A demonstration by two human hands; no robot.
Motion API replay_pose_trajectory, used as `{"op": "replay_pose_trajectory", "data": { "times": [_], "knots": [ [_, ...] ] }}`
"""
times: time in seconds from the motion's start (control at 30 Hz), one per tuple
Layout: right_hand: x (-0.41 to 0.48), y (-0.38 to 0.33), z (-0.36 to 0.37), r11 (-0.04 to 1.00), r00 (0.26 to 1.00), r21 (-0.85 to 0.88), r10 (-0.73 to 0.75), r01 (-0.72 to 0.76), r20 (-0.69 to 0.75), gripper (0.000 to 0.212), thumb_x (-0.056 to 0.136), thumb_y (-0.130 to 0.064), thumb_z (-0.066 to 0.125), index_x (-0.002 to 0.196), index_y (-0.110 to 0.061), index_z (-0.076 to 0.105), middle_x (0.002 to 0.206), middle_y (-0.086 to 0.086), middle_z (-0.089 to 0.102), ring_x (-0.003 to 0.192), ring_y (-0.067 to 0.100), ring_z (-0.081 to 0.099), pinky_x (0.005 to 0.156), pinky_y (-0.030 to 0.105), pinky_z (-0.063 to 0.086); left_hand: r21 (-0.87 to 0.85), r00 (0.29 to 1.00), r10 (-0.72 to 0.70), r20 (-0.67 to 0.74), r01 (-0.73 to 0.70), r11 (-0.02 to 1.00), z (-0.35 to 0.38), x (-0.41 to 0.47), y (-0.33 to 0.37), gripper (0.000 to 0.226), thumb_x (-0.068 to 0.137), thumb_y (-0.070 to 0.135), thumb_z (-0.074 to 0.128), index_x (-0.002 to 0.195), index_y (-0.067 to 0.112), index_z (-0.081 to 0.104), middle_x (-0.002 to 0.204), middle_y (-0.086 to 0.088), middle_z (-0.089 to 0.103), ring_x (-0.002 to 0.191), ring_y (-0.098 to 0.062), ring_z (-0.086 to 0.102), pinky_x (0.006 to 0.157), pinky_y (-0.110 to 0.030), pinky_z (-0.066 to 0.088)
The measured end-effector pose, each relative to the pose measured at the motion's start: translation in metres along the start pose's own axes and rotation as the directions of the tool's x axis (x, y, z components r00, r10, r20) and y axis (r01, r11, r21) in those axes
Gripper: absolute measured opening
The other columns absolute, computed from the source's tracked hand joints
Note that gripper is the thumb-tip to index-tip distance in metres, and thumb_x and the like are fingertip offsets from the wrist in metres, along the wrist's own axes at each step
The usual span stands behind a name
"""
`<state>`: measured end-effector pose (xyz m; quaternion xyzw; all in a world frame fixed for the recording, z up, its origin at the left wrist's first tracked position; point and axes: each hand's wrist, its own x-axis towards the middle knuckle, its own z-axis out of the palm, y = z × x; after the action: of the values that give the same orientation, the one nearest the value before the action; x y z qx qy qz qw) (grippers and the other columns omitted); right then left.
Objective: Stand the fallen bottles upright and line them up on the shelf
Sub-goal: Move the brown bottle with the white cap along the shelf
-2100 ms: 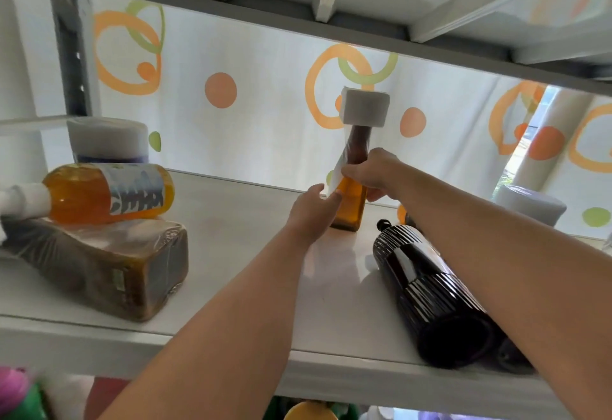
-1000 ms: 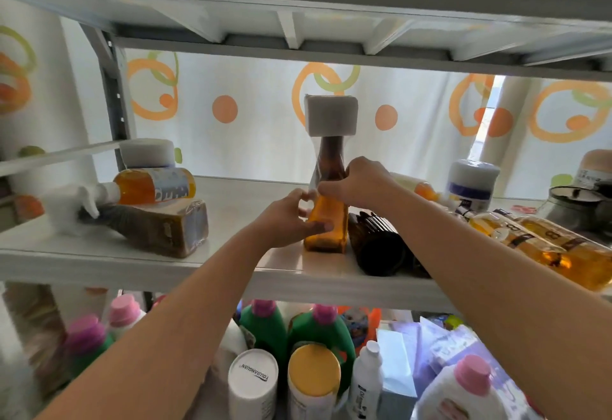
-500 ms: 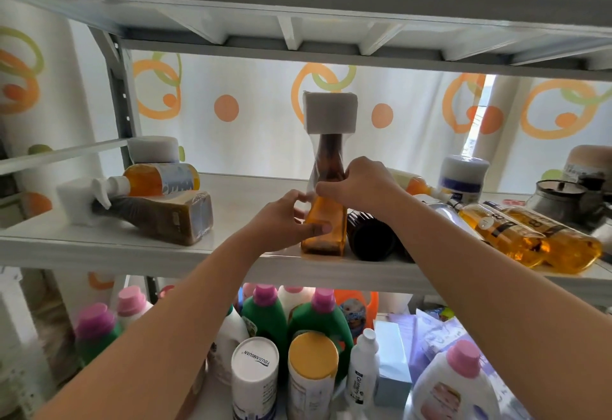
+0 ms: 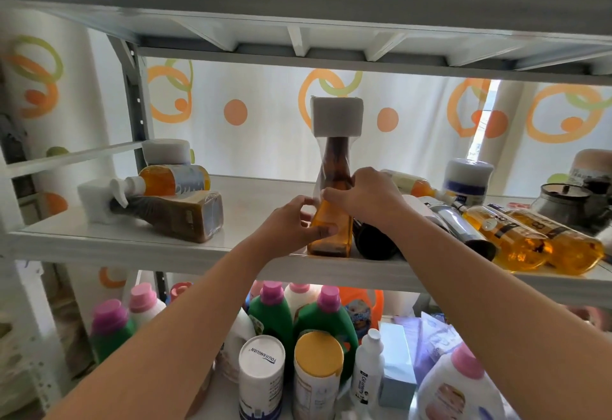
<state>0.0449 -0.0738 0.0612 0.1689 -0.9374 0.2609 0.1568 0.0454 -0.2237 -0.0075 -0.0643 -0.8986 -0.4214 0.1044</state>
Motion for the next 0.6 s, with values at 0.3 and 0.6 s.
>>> {"op": "replay_pose_trajectory", "data": {
  "times": [0.3, 0.6],
  "knots": [
    [-0.01, -0.005, 0.0, 0.995, 0.997, 0.071, 0.073, -0.074, 0.012, 0.041, 0.087, -0.047, 0.054, 0.107, -0.012, 0.051, 0.082, 0.004, 0.058, 0.078, 0.02, 0.06, 0.071, 0.03, 0.051, 0.016, 0.999, 0.008, -0.043, -0.007, 1.0, 0.005, -0.008, 0.005, 0.069, 0.079, 0.047, 0.066, 0.136, 0.023, 0.037, 0.133, -0.004, 0.055, 0.116, -0.022, 0.055, 0.089, -0.031, 0.047],
    [-0.028, -0.022, 0.023, 0.955, 0.935, 0.241, -0.082, 0.173, -0.346, 0.029, 0.081, -0.031, 0.063, 0.092, -0.016, 0.041, 0.084, 0.001, 0.052, 0.073, 0.017, 0.049, 0.056, 0.021, 0.037, 0.054, 0.879, 0.089, -0.469, -0.072, 0.996, -0.021, -0.029, -0.005, 0.031, 0.093, 0.039, 0.051, 0.114, 0.016, 0.057, 0.109, -0.003, 0.066, 0.09, -0.012, 0.061, 0.076, -0.022, 0.047]
  ]
}}
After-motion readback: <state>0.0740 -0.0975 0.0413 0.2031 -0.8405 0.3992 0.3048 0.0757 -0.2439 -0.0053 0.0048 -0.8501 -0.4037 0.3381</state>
